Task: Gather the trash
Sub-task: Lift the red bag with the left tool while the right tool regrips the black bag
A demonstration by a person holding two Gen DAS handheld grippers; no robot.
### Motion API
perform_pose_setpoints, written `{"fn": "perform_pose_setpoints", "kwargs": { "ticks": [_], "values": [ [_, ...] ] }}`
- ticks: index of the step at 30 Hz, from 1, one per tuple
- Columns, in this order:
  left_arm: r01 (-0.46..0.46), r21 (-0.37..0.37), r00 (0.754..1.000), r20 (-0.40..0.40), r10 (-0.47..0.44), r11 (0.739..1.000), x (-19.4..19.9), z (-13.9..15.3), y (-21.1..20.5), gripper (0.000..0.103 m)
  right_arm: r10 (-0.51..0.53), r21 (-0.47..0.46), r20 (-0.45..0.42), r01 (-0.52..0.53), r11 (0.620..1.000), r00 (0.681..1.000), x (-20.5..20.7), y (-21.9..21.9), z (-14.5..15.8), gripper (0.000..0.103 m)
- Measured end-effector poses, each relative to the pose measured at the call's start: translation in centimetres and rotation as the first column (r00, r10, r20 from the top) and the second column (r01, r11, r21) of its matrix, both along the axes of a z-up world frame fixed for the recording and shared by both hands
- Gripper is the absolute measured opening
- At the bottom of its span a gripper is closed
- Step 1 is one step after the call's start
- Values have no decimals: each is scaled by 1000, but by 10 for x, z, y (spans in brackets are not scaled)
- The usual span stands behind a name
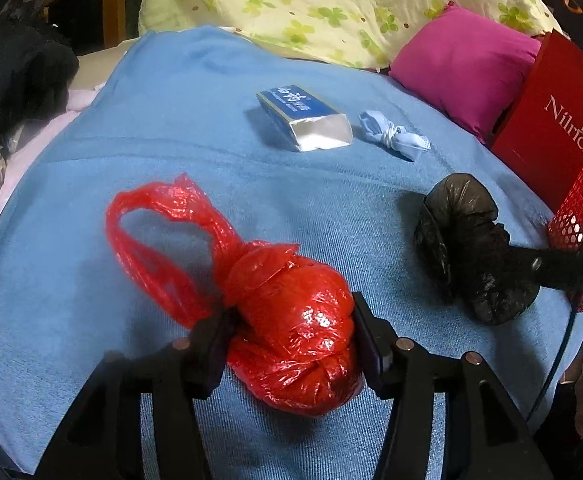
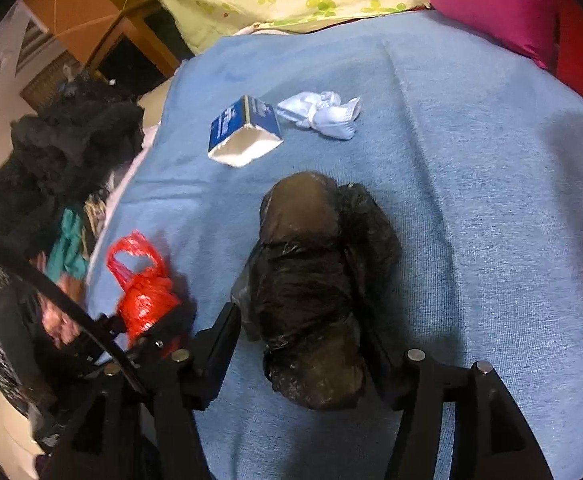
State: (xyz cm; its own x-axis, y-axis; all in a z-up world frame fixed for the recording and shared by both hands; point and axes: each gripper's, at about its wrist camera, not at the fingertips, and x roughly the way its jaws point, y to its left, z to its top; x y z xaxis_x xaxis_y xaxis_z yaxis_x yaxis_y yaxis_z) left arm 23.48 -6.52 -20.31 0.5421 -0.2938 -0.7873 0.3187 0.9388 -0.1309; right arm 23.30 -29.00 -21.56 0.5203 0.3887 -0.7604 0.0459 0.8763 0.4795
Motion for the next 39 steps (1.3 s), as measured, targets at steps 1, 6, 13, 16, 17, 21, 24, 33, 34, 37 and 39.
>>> {"fn": "perform_pose_setpoints", "kwargs": {
  "ticks": [1, 6, 13, 16, 17, 21, 24, 33, 34, 37, 39],
  "values": [
    [-3, -3, 1000, 0, 3, 1000, 0, 0, 0, 56, -8, 18, 9, 8, 1000, 1000, 0, -3, 2, 63],
    [-10, -14, 1000, 4, 10, 1000, -1, 1, 2, 54, -41, 90, 30, 38, 995, 999, 1, -18, 9, 64],
    [-9, 20, 1000, 23, 8, 1000, -2, 1, -5, 51, -62, 13, 16, 62, 998, 998, 5, -19, -1, 62],
    [-14, 35, 999, 29, 13, 999, -4, 3, -5, 51, -10, -11, 28, 10, 1000, 1000, 7, -7, -6, 47],
    [-15, 52, 999, 40, 13, 999, -5, 4, -6, 51, 5, -64, 43, -2, 998, 999, 7, 1, -6, 45],
    [-11, 97, 998, 64, 4, 995, -9, 6, -8, 50, 29, -202, 53, -18, 979, 998, 5, 22, -15, 44],
    [-10, 99, 998, 56, 5, 995, -10, 6, -6, 50, 38, -260, 63, -20, 965, 997, 5, 29, -17, 44],
    [-17, 28, 999, 33, 16, 999, -11, 11, 10, 50, 25, -320, 13, -19, 947, 1000, 6, 39, -10, 40],
    [-18, 24, 999, 34, 18, 1000, -11, 12, 11, 50, 26, -327, 8, -22, 945, 1000, 7, 40, -9, 40],
    [-21, 18, 999, 30, 21, 1000, -9, 11, 12, 50, 30, -328, -12, -32, 944, 999, 6, 45, -6, 39],
    [-24, 17, 999, 28, 23, 1000, -8, 11, 12, 50, 40, -329, -14, -43, 943, 999, 3, 48, -5, 39]
  ]
}}
